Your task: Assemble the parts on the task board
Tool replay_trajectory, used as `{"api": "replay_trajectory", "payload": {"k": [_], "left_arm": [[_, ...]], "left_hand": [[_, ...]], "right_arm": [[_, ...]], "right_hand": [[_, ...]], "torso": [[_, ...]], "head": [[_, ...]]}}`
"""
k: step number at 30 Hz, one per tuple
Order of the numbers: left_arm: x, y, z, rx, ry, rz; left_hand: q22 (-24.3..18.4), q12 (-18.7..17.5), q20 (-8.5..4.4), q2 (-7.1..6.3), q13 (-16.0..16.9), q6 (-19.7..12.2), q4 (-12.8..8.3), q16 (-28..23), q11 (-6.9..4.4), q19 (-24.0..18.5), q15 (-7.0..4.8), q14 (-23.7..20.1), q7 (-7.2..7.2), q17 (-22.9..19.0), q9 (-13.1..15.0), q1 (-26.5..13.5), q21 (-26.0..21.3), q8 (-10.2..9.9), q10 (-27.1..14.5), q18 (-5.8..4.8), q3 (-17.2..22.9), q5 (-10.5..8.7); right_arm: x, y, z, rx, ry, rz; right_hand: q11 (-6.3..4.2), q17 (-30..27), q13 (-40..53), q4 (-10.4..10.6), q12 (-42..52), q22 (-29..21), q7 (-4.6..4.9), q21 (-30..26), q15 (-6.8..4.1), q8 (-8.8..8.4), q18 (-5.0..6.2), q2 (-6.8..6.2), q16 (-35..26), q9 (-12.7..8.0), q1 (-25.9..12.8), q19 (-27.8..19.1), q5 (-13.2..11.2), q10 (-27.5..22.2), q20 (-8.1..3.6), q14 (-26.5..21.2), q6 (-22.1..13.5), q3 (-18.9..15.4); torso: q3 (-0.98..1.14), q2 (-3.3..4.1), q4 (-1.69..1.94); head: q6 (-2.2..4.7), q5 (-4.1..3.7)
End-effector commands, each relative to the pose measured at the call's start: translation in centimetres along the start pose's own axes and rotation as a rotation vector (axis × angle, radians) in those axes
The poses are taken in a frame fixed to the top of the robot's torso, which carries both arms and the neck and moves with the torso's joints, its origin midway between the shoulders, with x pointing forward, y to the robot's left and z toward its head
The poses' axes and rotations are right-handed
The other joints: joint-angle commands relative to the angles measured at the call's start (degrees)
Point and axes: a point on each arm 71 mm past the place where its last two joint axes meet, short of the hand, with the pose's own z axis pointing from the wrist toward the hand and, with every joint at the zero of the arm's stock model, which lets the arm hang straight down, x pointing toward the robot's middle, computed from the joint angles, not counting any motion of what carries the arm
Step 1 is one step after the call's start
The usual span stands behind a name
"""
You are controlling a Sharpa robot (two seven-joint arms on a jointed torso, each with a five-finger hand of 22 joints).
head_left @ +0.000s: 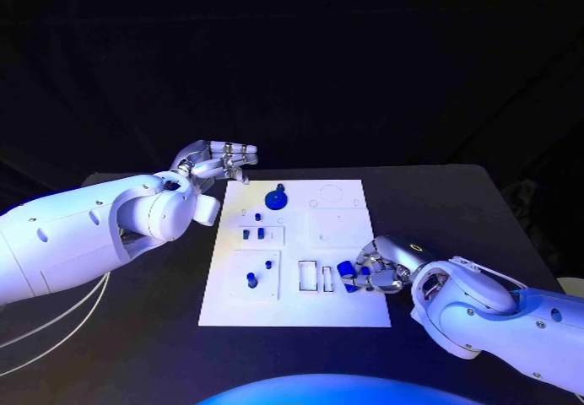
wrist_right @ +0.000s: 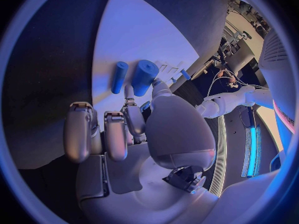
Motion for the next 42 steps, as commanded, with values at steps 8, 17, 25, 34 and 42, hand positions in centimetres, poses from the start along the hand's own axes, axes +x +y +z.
{"api": "replay_trajectory", "payload": {"k": [8, 17, 25, 34, 42], "left_arm": [[0.2, -0.1, 0.0, 0.004, 0.020, -0.009], [0.2, -0.1, -0.1, 0.004, 0.021, -0.009], [0.2, -0.1, -0.1, 0.004, 0.020, -0.009], [0.2, -0.1, -0.1, 0.004, 0.021, -0.009], [0.2, -0.1, 0.0, 0.004, 0.022, -0.009]], "left_hand": [[-0.1, 0.3, 0.11, 0.04, 0.1, -0.3, -0.3, 0.2, 0.06, 0.3, 0.07, -0.3, -0.02, -0.1, -0.1, 0.3, -0.2, 0.3, -0.3, 0.75, -0.1, -0.15], [-0.1, 0.3, 0.11, 0.04, 0.1, -0.3, -0.3, 0.2, 0.06, 0.3, 0.07, -0.3, -0.02, -0.1, -0.1, 0.3, -0.2, 0.3, -0.3, 0.75, -0.1, -0.15], [-0.1, 0.4, 0.13, 0.05, 0.1, -0.3, -0.3, 0.2, 0.07, 0.3, 0.09, -0.3, -0.01, -0.1, -0.1, 0.2, -0.2, 0.4, -0.4, 0.74, -0.1, -0.16], [-0.1, 0.4, 0.13, 0.05, 0.1, -0.3, -0.3, 0.2, 0.07, 0.3, 0.09, -0.3, -0.01, -0.1, -0.1, 0.2, -0.2, 0.4, -0.4, 0.74, -0.1, -0.16], [-0.1, 0.4, 0.13, 0.05, 0.1, -0.3, -0.3, 0.2, 0.07, 0.3, 0.09, -0.3, -0.01, -0.1, -0.1, 0.2, -0.2, 0.4, -0.4, 0.74, -0.1, -0.16]], "right_arm": [[1.3, 0.0, 0.6, 0.018, 0.043, -0.048], [1.6, 0.1, 0.7, 0.024, 0.025, -0.039], [1.0, 0.5, 0.1, 0.017, -0.047, 0.013], [-0.1, 2.4, -0.9, -0.026, -0.104, 0.117], [0.0, 4.0, -0.7, -0.055, -0.080, 0.161]], "right_hand": [[0.19, 8.2, 0.3, -0.1, 0.3, 10.7, -0.17, 0.4, -0.13, 0.40, -0.43, 0.68, 0.4, 0.4, 0.7, 1.5, 0.5, 0.2, 0.27, 4.6, -0.2, -0.5], [-0.03, 8.7, 1.5, -0.3, 1.0, 11.1, -0.43, 1.2, -0.30, 1.12, -0.58, 1.45, 0.6, 1.3, 2.3, 1.8, 1.8, 0.9, 0.15, 4.7, 0.2, -0.9], [-0.55, 9.6, 3.2, -0.7, 2.0, 11.7, -1.01, 2.7, -0.71, 2.18, -0.87, 2.59, 1.1, 2.5, 4.6, 2.4, 5.4, 2.0, -0.18, 4.9, 1.0, -1.0], [-0.94, 10.1, 4.1, -0.5, 2.5, 12.1, -1.41, 3.6, -1.04, 2.57, -1.06, 3.34, 1.3, 3.1, 5.4, 2.7, 8.2, 2.7, -0.50, 5.0, 1.4, -1.4], [-1.03, 10.2, 4.4, -0.1, 2.6, 12.1, -1.50, 3.6, -1.11, 2.67, -1.07, 3.51, 1.4, 3.3, 5.2, 2.7, 9.1, 2.9, -0.58, 5.0, 1.6, -1.7]], "torso": [[0.00, -0.01, -0.07], [-0.01, 0.00, 0.01], [0.03, -0.04, -0.05], [0.01, -0.04, -0.01], [-0.04, 0.02, 0.03]], "head": [[-0.27, 0.25], [-0.30, 0.35], [-0.28, 0.51], [0.16, 0.48], [0.20, 0.53]]}}
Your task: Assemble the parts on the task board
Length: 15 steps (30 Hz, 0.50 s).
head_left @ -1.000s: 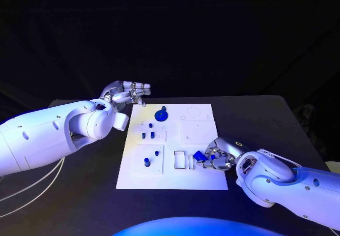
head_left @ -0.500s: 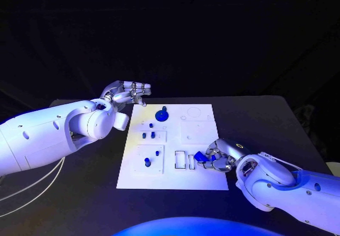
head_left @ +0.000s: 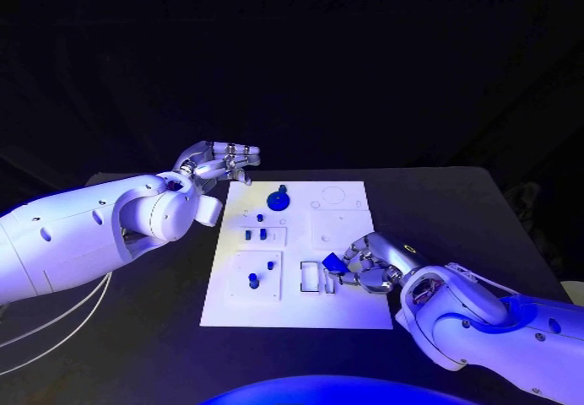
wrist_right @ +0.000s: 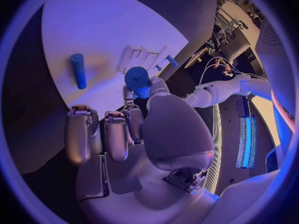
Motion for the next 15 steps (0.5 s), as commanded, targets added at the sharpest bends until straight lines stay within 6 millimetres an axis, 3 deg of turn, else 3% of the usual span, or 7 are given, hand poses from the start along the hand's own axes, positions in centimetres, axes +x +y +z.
{"api": "replay_trajectory", "payload": {"k": [1, 6, 10, 15], "left_arm": [[0.3, -0.1, 0.0, 0.005, 0.019, -0.009], [0.3, -0.1, 0.0, 0.005, 0.020, -0.009], [0.4, -0.1, 0.1, 0.005, 0.022, -0.009], [0.4, -0.1, 0.1, 0.005, 0.024, -0.010]], "left_hand": [[-0.1, 0.4, 0.13, 0.05, 0.1, -0.3, -0.3, 0.2, 0.07, 0.3, 0.09, -0.3, -0.01, -0.1, -0.1, 0.2, -0.2, 0.4, -0.4, 0.74, -0.1, -0.16], [-0.1, 0.4, 0.13, 0.05, 0.1, -0.3, -0.3, 0.2, 0.07, 0.3, 0.09, -0.3, -0.01, -0.1, -0.1, 0.2, -0.2, 0.4, -0.4, 0.74, -0.1, -0.16], [-0.1, 0.4, 0.13, 0.05, 0.1, -0.3, -0.3, 0.2, 0.07, 0.3, 0.09, -0.3, -0.01, -0.1, -0.1, 0.2, -0.2, 0.4, -0.4, 0.74, -0.1, -0.16], [-0.1, 0.4, 0.13, 0.05, 0.1, -0.3, -0.3, 0.2, 0.07, 0.3, 0.09, -0.3, -0.01, -0.1, -0.1, 0.2, -0.2, 0.4, -0.4, 0.74, -0.1, -0.16]], "right_arm": [[0.3, 0.4, 0.3, 0.004, 0.011, 0.043], [1.1, 0.9, 0.9, 0.004, 0.064, 0.045], [1.9, 1.2, 1.5, 0.009, 0.108, 0.054], [2.5, 1.3, 2.1, 0.021, 0.149, 0.054]], "right_hand": [[-0.06, 10.2, 1.5, 0.2, 0.2, 12.1, -0.92, 0.3, -0.30, 0.30, -1.07, 0.37, 0.3, 1.3, 0.2, 2.5, 0.4, 0.3, -0.36, 5.0, 0.8, -0.3], [-0.07, 10.1, 1.5, 0.5, 0.1, 12.0, -0.93, 0.0, -0.31, 0.33, -1.03, 0.68, 0.3, 1.4, -0.5, 2.4, 0.5, 0.3, -0.40, 5.0, 0.9, -0.6], [-0.04, 10.1, 1.7, 0.6, 0.0, 12.1, -0.92, -0.1, -0.28, 0.31, -1.01, 2.04, 0.3, 1.7, -3.8, 2.4, -0.4, 0.4, -0.40, 5.0, 1.0, -1.9], [-0.10, 10.1, 2.0, 0.6, 0.2, 12.1, -1.02, -0.1, -0.33, 0.39, -1.00, 2.72, 0.3, 2.0, -5.1, 2.4, -1.3, 0.6, -0.42, 5.0, 1.1, -2.6]], "torso": [[-0.02, 0.05, -0.03], [0.03, 0.06, -0.01], [0.03, 0.08, -0.03], [0.01, 0.08, -0.05]], "head": [[0.02, 0.07], [-0.07, 0.20], [-0.16, 0.31], [-0.25, 0.41]]}}
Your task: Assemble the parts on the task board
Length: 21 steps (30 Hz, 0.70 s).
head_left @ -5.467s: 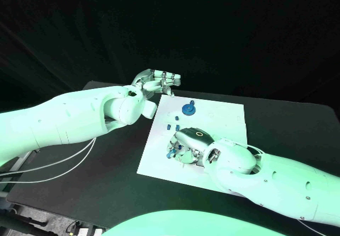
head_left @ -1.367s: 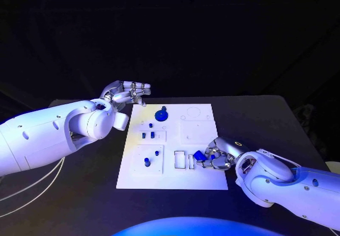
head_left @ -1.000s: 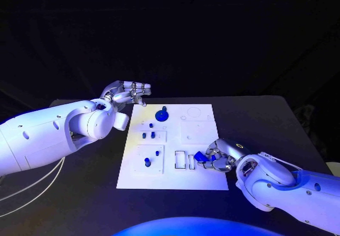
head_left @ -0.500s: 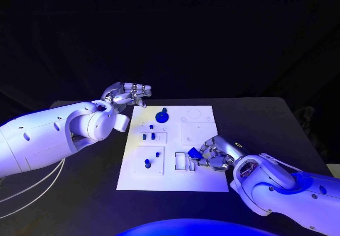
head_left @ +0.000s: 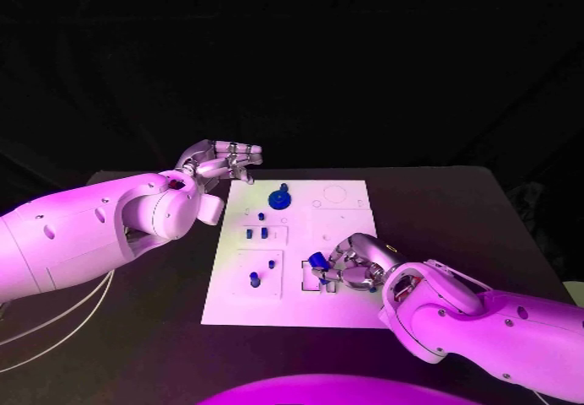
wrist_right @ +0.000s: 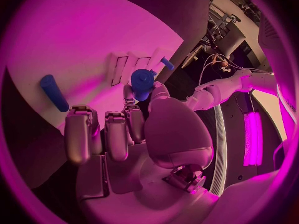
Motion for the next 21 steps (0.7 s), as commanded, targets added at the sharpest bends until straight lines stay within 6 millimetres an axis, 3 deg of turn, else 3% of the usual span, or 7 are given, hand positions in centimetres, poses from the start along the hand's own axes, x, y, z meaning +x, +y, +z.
{"api": "replay_trajectory", "payload": {"k": [1, 7, 16, 19, 21], "left_arm": [[0.33, -0.09, 0.04, 0.004, 0.021, -0.009], [0.37, -0.08, 0.04, 0.003, 0.024, -0.010], [0.35, -0.09, 0.02, 0.003, 0.024, -0.010], [0.36, -0.09, 0.02, 0.003, 0.025, -0.010], [0.37, -0.09, 0.02, 0.002, 0.025, -0.010]], "left_hand": [[-0.1, 0.4, 0.13, 0.05, 0.1, -0.3, -0.3, 0.2, 0.07, 0.3, 0.09, -0.3, -0.01, -0.1, -0.1, 0.2, -0.2, 0.4, -0.4, 0.74, -0.1, -0.16], [-0.1, 0.4, 0.14, 0.07, 0.1, -0.3, -0.3, 0.2, 0.08, 0.3, 0.10, -0.3, 0.00, -0.1, -0.1, 0.2, -0.2, 0.4, -0.4, 0.74, -0.1, -0.16], [-0.1, 0.4, 0.15, 0.06, 0.1, -0.4, -0.2, 0.2, 0.10, 0.3, 0.12, -0.4, 0.02, -0.1, -0.1, 0.1, -0.3, 0.4, -0.5, 0.73, -0.2, -0.17], [-0.1, 0.4, 0.15, 0.06, 0.1, -0.4, -0.2, 0.2, 0.10, 0.3, 0.12, -0.4, 0.02, -0.1, -0.1, 0.1, -0.3, 0.4, -0.5, 0.73, -0.2, -0.17], [-0.1, 0.4, 0.15, 0.06, 0.1, -0.4, -0.2, 0.2, 0.10, 0.3, 0.12, -0.4, 0.02, -0.1, -0.1, 0.1, -0.3, 0.4, -0.5, 0.73, -0.2, -0.17]], "right_arm": [[0.73, -0.09, 0.38, 0.015, 0.080, 0.005], [0.99, -0.08, 0.84, 0.021, 0.092, 0.007], [1.15, 0.02, 1.08, 0.018, 0.098, 0.001], [1.14, 0.04, 1.14, 0.017, 0.094, -0.003], [1.12, 0.07, 1.16, 0.015, 0.089, -0.006]], "right_hand": [[-0.08, 10.2, 2.1, 0.1, 0.2, 12.2, -1.08, -0.1, -0.36, 0.04, -1.00, 0.08, 0.4, 0.4, -1.5, 2.4, -0.5, 0.6, -0.44, 5.0, 1.3, -0.8], [-0.30, 10.2, 2.4, 0.0, 0.2, 12.2, -1.37, -0.2, -0.54, 0.49, -1.00, 0.75, 0.4, 1.0, -4.5, 2.4, -3.2, 0.8, -0.57, 5.0, 1.7, -2.5], [-0.51, 10.1, 2.5, 0.0, 0.0, 12.3, -1.61, -0.3, -0.72, 1.01, -0.98, 0.88, 0.3, 1.7, -5.5, 2.4, -5.1, 0.9, -0.72, 5.0, 2.1, -3.7], [-0.54, 10.0, 2.6, 0.0, -0.2, 12.3, -1.62, -0.5, -0.76, 1.25, -0.95, 1.12, 0.3, 2.1, -6.5, 2.4, -8.9, 0.9, -0.78, 5.0, 1.9, -4.8], [-0.48, 10.0, 2.6, 0.0, -0.4, 12.2, -1.64, -0.8, -0.75, 1.37, -0.91, 1.09, 0.3, 2.4, -8.0, 2.3, -13.1, 0.8, -0.81, 4.9, 1.8, -5.8]], "torso": [[0.02, 0.02, -0.06], [0.06, 0.04, -0.08], [0.02, 0.01, -0.10], [0.01, 0.02, -0.11], [0.02, 0.02, -0.11]], "head": [[-0.08, 0.12], [-0.09, 0.46], [-0.27, 0.52], [-0.27, 0.51], [-0.26, 0.51]]}}
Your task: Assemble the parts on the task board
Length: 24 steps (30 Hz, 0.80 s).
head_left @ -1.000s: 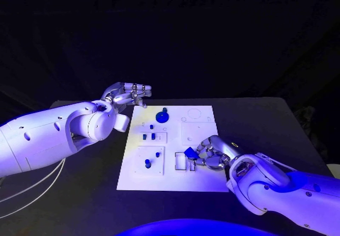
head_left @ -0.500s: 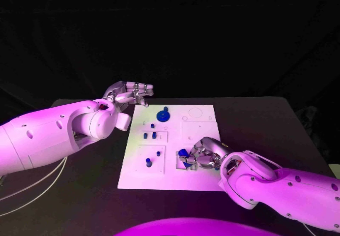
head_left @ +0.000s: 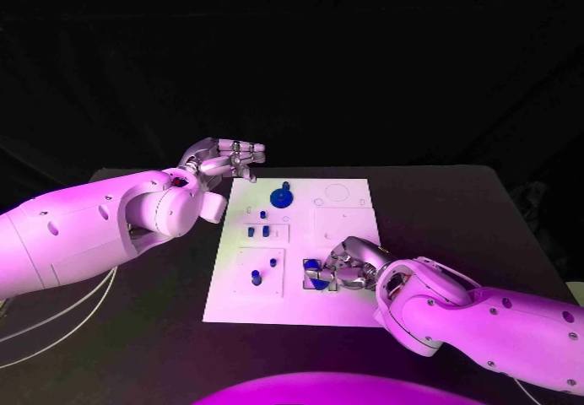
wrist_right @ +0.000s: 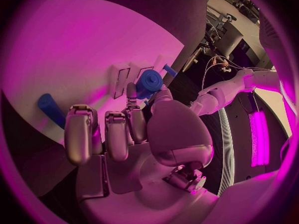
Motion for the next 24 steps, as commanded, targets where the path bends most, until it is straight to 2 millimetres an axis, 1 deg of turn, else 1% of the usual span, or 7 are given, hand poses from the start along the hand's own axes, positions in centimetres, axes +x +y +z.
{"api": "replay_trajectory", "payload": {"k": [1, 6, 9, 11, 14, 17, 24], "left_arm": [[0.3, -0.1, 0.0, 0.004, 0.021, -0.009], [0.3, -0.1, 0.0, 0.003, 0.021, -0.009], [0.3, -0.1, 0.0, 0.002, 0.023, -0.009], [0.3, -0.1, 0.0, 0.001, 0.024, -0.010], [0.3, -0.1, 0.0, 0.001, 0.025, -0.010], [0.3, -0.1, 0.0, 0.001, 0.026, -0.010], [0.2, -0.1, -0.1, 0.000, 0.024, -0.010]], "left_hand": [[-0.1, 0.2, 0.15, 0.06, 0.1, -0.4, -0.2, 0.2, 0.10, 0.3, 0.12, -0.4, 0.02, -0.1, -0.1, 0.1, -0.3, 0.4, -0.5, 0.74, -0.2, -0.17], [-0.1, 0.2, 0.15, 0.06, 0.1, -0.4, -0.2, 0.2, 0.10, 0.3, 0.12, -0.4, 0.02, -0.1, -0.1, 0.1, -0.3, 0.4, -0.5, 0.74, -0.2, -0.17], [-0.1, 0.2, 0.16, 0.07, 0.1, -0.4, -0.2, 0.2, 0.11, 0.3, 0.13, -0.4, 0.03, -0.1, -0.1, 0.1, -0.3, 0.4, -0.5, 0.74, -0.2, -0.17], [-0.1, 0.2, 0.16, 0.05, 0.1, -0.4, -0.2, 0.2, 0.11, 0.3, 0.13, -0.4, 0.02, -0.1, -0.1, 0.1, -0.3, 0.4, -0.5, 0.74, -0.2, -0.17], [-0.1, 0.2, 0.16, 0.04, 0.1, -0.4, -0.2, 0.2, 0.11, 0.3, 0.13, -0.4, 0.02, -0.1, -0.1, 0.1, -0.3, 0.4, -0.5, 0.74, -0.2, -0.17], [-0.1, 0.2, 0.16, 0.04, 0.1, -0.4, -0.2, 0.2, 0.11, 0.3, 0.13, -0.4, 0.02, -0.1, -0.1, 0.1, -0.3, 0.4, -0.5, 0.74, -0.2, -0.17], [-0.1, 0.2, 0.16, 0.04, 0.1, -0.4, -0.2, 0.2, 0.11, 0.3, 0.13, -0.4, 0.02, -0.1, -0.1, 0.1, -0.3, 0.4, -0.5, 0.74, -0.2, -0.17]], "right_arm": [[0.1, 0.1, 0.0, -0.013, 0.009, -0.015], [0.0, 0.2, 0.0, -0.020, -0.010, -0.020], [-0.1, 0.3, 0.0, -0.028, -0.016, -0.025], [-0.1, 0.4, -0.2, -0.037, -0.024, -0.028], [-0.2, 0.5, -0.4, -0.050, -0.035, -0.027], [-0.3, 0.6, -0.8, -0.065, -0.045, -0.024], [-0.7, 0.5, -2.0, -0.082, -0.050, -0.027]], "right_hand": [[0.11, 9.9, 2.6, 0.1, -0.5, 12.2, 0.36, -0.4, -0.33, 0.18, -0.92, -0.21, 0.3, 0.2, -1.5, 2.3, -3.8, 0.2, -0.37, 4.9, -0.2, -0.9], [0.18, 9.6, 2.0, 0.3, -1.5, 12.0, 0.58, -1.3, -0.16, 0.32, -0.78, -2.89, 0.1, 0.8, -5.9, 2.1, -11.2, -0.4, -0.28, 4.9, -0.8, -0.3], [0.23, 9.1, 1.3, 0.3, -2.6, 11.8, 0.59, -2.1, -0.13, 0.50, -0.62, -5.27, -0.2, 1.1, -8.9, 1.8, -11.7, -1.0, -0.22, 4.7, -0.9, 2.2], [0.29, 9.1, 1.2, 0.3, -2.8, 11.8, 0.56, -2.3, -0.15, 0.55, -0.61, -5.70, -0.2, 1.2, -9.4, 1.8, -11.5, -1.0, -0.20, 4.7, -1.0, 3.0], [0.23, 9.2, 1.3, 0.1, -2.8, 11.9, 0.53, -2.1, -0.17, 0.70, -0.65, -4.10, -0.1, 1.5, -7.2, 1.9, -8.8, -0.9, -0.23, 4.8, -1.0, 4.5], [0.13, 9.4, 1.8, -0.8, -2.5, 12.0, 0.39, -1.7, -0.30, 0.86, -0.72, -2.56, 0.0, 1.8, -2.7, 2.0, -3.1, -0.5, -0.30, 4.8, -1.0, 5.5], [-0.14, 10.0, 2.9, -2.9, -1.6, 12.2, 0.11, -0.9, -0.51, 1.10, -0.87, -1.80, 0.2, 2.1, 3.5, 2.4, 1.9, 0.3, -0.50, 4.9, -0.8, 6.0]], "torso": [[-0.01, -0.02, -0.02], [-0.01, -0.03, 0.04], [0.01, -0.03, 0.05], [0.03, -0.04, 0.01], [0.04, -0.05, -0.01], [0.04, -0.03, -0.03], [0.03, -0.03, -0.05]], "head": [[0.01, 0.00], [0.02, -0.04], [-0.03, 0.06], [-0.09, 0.08], [-0.11, 0.10], [-0.09, 0.10], [-0.20, 0.12]]}}
